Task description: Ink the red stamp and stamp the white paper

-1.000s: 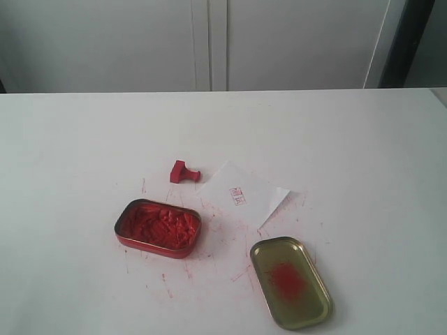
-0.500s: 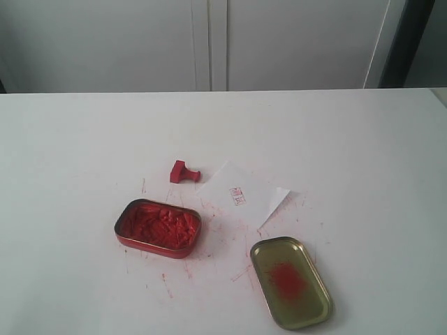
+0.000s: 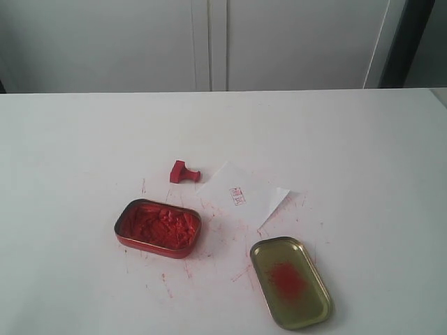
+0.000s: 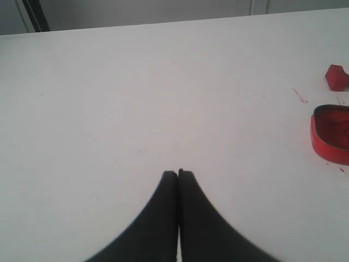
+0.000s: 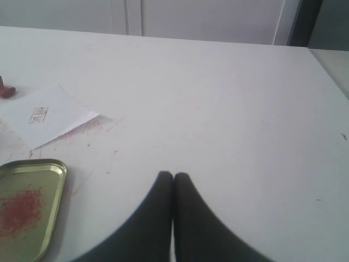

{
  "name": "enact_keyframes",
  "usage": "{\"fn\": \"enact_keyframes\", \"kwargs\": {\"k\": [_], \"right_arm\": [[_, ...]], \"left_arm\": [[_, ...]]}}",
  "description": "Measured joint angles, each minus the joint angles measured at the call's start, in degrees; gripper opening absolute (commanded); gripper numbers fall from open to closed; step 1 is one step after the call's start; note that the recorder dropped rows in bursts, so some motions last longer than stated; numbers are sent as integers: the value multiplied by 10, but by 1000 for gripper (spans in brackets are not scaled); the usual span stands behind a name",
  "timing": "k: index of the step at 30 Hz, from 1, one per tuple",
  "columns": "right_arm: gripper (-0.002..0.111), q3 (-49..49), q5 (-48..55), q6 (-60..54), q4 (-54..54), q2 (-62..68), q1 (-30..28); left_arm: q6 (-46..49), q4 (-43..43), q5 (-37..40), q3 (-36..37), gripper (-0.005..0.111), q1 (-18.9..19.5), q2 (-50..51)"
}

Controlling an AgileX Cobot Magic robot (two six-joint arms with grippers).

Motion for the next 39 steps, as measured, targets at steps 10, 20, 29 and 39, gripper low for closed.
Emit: {"fn": "enact_keyframes", "kwargs": {"k": [10, 20, 29, 39], "right_arm": [[0, 0, 0, 0, 0, 0, -27], [0, 0, 0, 0, 0, 0, -27], [0, 0, 0, 0, 0, 0, -27], [0, 0, 0, 0, 0, 0, -27]], "left_arm": [[0, 0, 0, 0, 0, 0, 0], [0, 0, 0, 0, 0, 0, 0], [0, 0, 0, 0, 0, 0, 0], [0, 0, 0, 0, 0, 0, 0]]}}
